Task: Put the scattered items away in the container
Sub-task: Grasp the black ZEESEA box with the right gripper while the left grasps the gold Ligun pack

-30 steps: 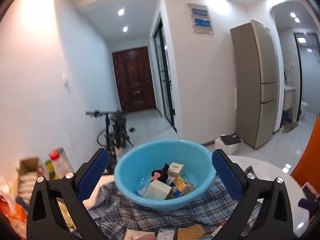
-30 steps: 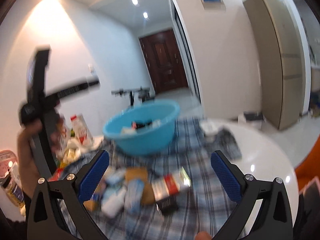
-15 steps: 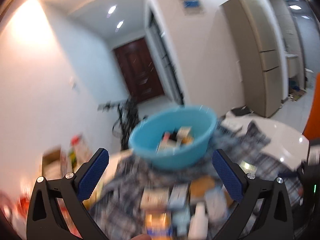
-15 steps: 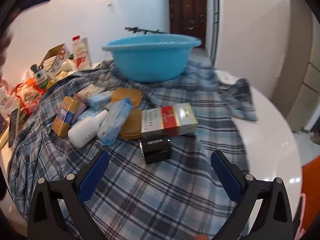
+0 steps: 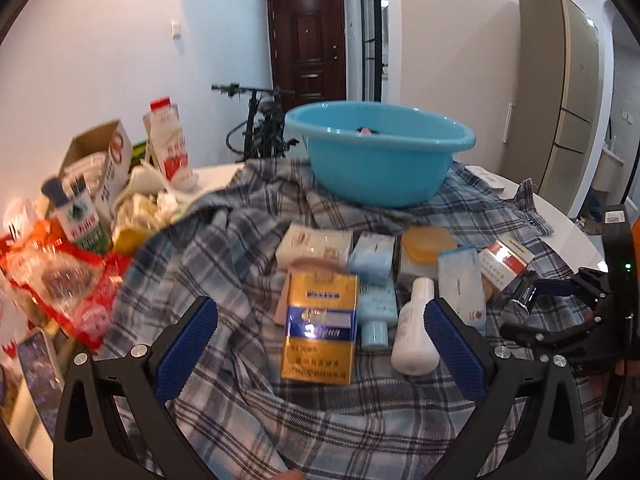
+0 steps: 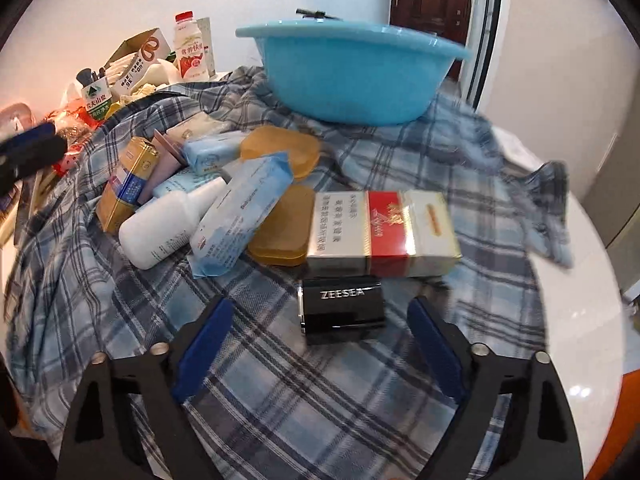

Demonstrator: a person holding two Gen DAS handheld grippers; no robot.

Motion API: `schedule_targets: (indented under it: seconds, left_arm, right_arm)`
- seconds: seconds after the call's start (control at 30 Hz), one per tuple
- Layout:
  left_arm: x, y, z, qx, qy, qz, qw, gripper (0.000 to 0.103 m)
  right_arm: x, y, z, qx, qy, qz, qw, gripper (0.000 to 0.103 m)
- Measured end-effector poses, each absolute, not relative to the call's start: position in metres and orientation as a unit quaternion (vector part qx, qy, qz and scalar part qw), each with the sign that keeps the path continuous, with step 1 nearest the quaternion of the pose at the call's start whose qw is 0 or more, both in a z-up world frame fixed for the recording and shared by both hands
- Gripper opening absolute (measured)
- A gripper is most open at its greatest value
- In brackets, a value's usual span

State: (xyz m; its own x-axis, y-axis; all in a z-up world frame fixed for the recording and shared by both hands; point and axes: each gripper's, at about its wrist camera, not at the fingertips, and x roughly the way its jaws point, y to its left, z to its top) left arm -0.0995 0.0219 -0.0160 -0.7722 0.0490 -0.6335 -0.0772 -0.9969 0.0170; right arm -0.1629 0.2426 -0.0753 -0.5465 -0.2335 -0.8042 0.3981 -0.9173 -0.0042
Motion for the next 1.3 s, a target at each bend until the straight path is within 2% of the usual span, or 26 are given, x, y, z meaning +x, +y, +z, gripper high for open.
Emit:
schedule_targets:
  seconds: [0.17,0.23,0.27,0.3,0.37,0.4,0.97,1.3]
  left_arm:
    - [-0.1,0.017,-0.029,-0.354,0.016,0.935,0.029,0.103]
    - [-0.1,0.015,-0.034,-0.361,0.015,0.932,0.025,0.103]
    - [-0.1,0.014,-0.036,-0.364,0.013,0.931,0.025,0.103]
    - [-0.101,0.013,-0.037,-0.367,0.011,0.93,0.026,0.103]
    - [-0.101,0.012,-0.039,-0.37,0.008,0.929,0.028,0.103]
    - [-0.101,0.012,-0.04,-0.371,0.008,0.928,0.029,0.103]
    - [-0.097,0.0,-0.044,-0.373,0.008,0.927,0.026,0.103]
    - [-0.124,0.014,-0.07,-0.405,0.032,0.913,0.042,0.103]
  right_arm:
    - [-0.169,0.244,-0.082,0.451,0.09,-0.871,0.174,0.081]
    - [-0.171,0.246,-0.083,0.453,0.086,-0.87,0.174,0.074]
    - [-0.172,0.247,-0.084,0.456,0.082,-0.868,0.176,0.062]
    - [-0.174,0.247,-0.084,0.46,0.076,-0.866,0.178,0.055]
    - [-0.177,0.25,-0.084,0.459,0.071,-0.869,0.173,0.052]
    - [-0.178,0.25,-0.084,0.459,0.071,-0.869,0.169,0.045]
    - [-0.156,0.249,-0.056,0.412,0.047,-0.896,0.159,0.044]
    - [-0.148,0.243,-0.052,0.399,0.033,-0.9,0.172,0.044]
